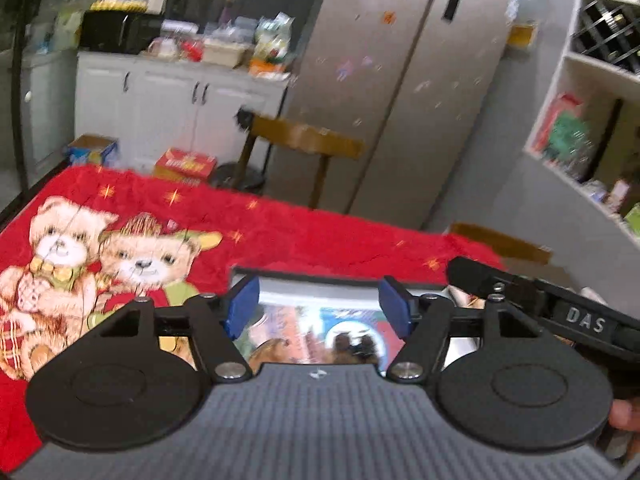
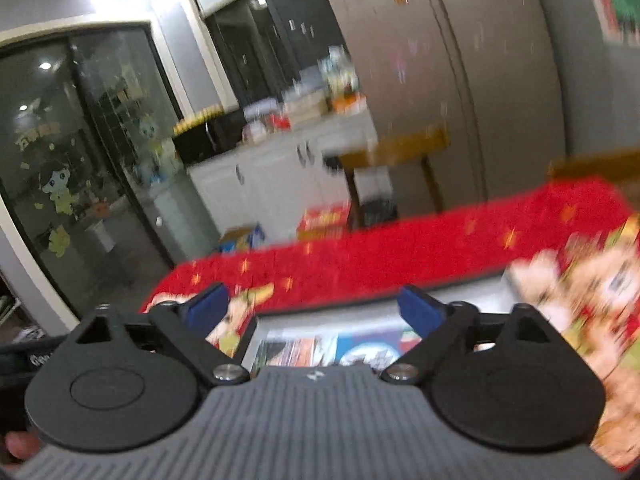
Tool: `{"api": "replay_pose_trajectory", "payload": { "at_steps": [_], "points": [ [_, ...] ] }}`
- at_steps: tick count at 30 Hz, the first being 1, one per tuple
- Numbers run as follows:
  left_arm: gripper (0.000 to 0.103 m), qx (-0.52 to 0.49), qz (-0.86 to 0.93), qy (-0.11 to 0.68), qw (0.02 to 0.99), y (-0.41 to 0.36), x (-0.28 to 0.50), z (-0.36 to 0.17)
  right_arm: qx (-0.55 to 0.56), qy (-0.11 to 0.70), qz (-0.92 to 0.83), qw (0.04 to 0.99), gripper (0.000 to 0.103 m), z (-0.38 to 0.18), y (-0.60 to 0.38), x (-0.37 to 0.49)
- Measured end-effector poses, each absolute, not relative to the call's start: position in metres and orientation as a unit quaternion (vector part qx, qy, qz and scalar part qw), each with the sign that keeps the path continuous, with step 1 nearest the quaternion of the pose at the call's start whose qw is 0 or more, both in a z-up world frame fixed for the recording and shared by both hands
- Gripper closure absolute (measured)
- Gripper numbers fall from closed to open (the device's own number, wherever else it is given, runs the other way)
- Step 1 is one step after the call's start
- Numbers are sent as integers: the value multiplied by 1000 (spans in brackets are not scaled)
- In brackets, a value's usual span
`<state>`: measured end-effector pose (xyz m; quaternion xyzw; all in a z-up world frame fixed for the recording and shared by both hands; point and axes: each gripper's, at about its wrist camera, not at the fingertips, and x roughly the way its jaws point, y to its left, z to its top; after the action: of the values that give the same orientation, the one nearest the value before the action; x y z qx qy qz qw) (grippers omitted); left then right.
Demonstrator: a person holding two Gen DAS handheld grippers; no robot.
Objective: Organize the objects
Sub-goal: 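Lift both open tools away from the black box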
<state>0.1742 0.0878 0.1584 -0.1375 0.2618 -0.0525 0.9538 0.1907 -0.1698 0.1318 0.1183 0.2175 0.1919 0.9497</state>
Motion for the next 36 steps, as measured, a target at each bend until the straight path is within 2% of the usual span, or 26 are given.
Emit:
{"api": "replay_pose_trajectory", "payload": {
  "at_steps": [3, 11, 21, 26, 36],
  "points": [
    [24, -138, -68, 241, 958, 84, 154, 174, 102, 175, 193, 960, 0, 149, -180, 163],
    [24, -117, -103, 202, 967, 55, 100, 203, 88, 122, 192, 970, 0, 179, -217, 96],
    [24, -38, -58, 170, 983, 20, 30, 207, 127, 90, 154, 976, 0, 164, -243, 57],
    [23, -31, -36, 173, 984, 20, 8, 178, 145, 105, 147, 973, 0, 136, -237, 55],
    [23, -11, -34, 206, 978, 29, 6, 67, 150, 151, 121, 970, 0, 75, -248, 61]
  ]
}}
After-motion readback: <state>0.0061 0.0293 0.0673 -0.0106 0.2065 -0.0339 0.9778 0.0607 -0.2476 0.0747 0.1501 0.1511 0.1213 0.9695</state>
